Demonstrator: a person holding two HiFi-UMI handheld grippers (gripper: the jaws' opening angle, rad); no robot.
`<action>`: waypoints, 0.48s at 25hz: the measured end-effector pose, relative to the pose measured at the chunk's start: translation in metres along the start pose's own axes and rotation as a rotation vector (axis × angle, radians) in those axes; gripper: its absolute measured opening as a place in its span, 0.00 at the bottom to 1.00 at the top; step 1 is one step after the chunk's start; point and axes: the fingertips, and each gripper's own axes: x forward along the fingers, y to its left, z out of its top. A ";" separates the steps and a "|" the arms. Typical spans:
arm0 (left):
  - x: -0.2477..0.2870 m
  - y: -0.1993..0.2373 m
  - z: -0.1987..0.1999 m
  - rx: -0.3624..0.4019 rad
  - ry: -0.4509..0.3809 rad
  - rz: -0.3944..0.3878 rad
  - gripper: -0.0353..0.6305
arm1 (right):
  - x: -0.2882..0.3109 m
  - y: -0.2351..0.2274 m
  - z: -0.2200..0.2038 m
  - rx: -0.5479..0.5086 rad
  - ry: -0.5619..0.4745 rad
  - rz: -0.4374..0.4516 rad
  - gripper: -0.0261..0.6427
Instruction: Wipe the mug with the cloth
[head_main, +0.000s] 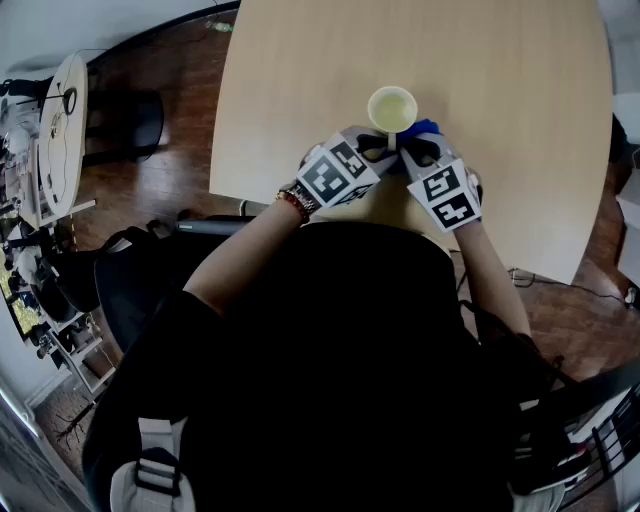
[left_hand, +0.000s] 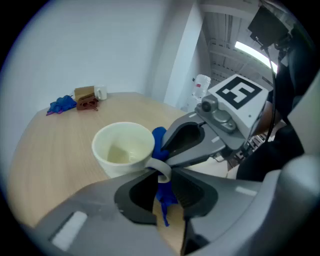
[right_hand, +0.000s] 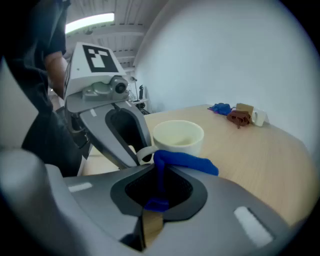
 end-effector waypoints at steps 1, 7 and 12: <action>-0.001 0.002 -0.005 0.036 0.023 0.004 0.16 | 0.006 0.000 0.001 0.023 -0.007 0.014 0.10; 0.001 0.008 -0.007 0.056 0.063 0.042 0.15 | 0.019 -0.009 0.002 0.089 0.011 0.057 0.10; -0.002 0.010 -0.003 -0.107 -0.018 0.134 0.16 | 0.015 -0.008 0.003 0.102 0.013 0.059 0.10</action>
